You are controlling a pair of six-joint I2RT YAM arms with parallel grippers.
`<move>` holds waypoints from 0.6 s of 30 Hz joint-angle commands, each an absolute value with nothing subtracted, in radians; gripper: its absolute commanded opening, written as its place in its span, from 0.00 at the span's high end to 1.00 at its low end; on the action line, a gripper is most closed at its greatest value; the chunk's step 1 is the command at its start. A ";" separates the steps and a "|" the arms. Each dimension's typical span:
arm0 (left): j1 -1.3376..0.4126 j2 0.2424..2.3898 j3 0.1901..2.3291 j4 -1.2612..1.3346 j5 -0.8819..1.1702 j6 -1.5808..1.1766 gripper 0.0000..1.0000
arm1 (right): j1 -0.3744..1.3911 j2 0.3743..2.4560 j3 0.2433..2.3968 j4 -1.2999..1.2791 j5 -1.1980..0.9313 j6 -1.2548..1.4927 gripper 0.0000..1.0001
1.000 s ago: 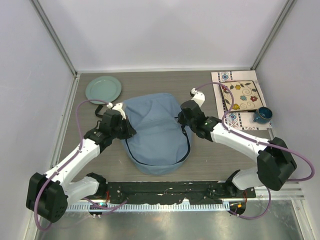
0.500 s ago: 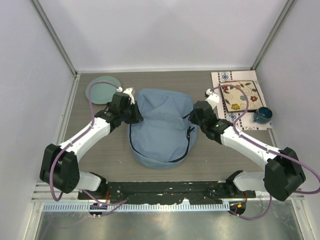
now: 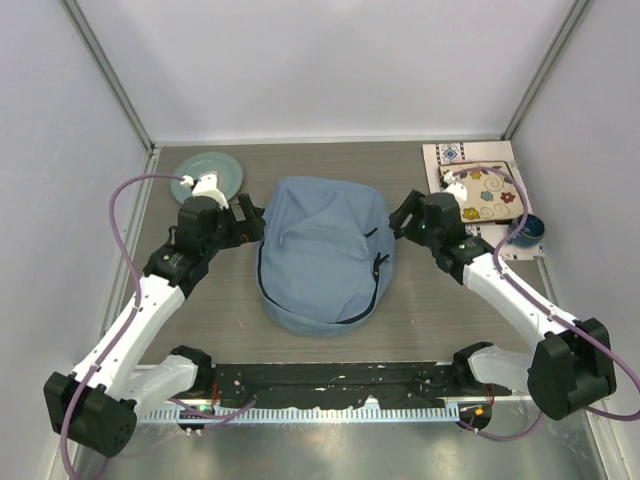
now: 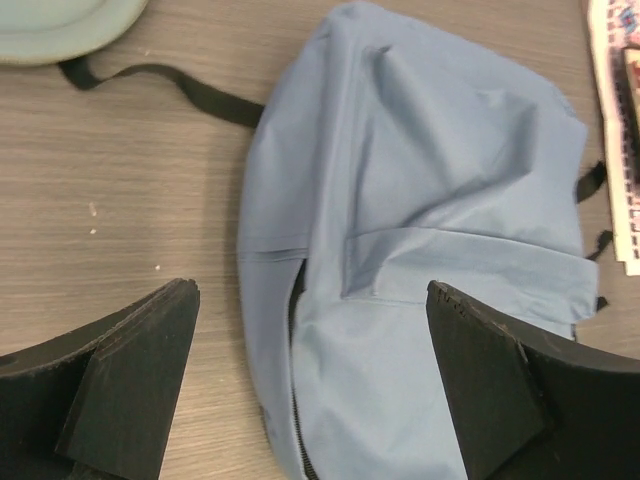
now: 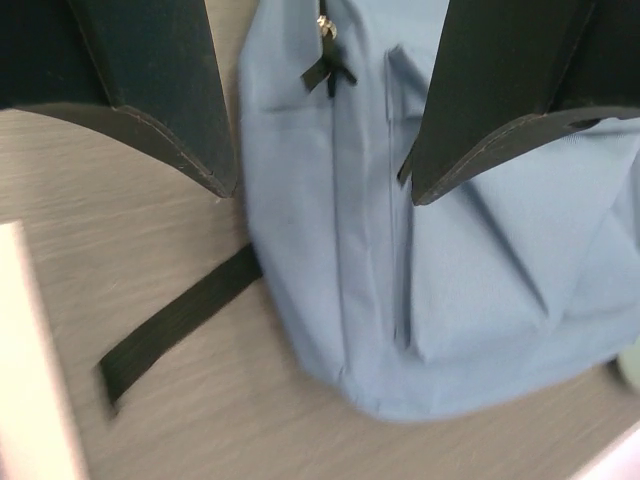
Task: Pack the student bag
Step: Zip the student bag at the center of the board, then adjust the student bag at the center of the board.
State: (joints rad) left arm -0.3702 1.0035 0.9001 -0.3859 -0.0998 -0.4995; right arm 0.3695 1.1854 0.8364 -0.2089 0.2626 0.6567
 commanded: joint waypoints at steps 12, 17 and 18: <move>-0.330 1.226 0.670 -0.065 0.224 -0.749 0.00 | 0.373 1.414 0.774 -0.009 -0.147 0.804 0.24; -0.331 1.206 0.675 -0.086 0.212 -0.732 0.00 | 0.371 1.503 0.877 -0.031 -0.157 0.772 0.24; -0.330 1.198 0.680 -0.127 0.193 -0.724 0.00 | 0.370 1.502 0.900 -0.044 -0.128 0.759 0.24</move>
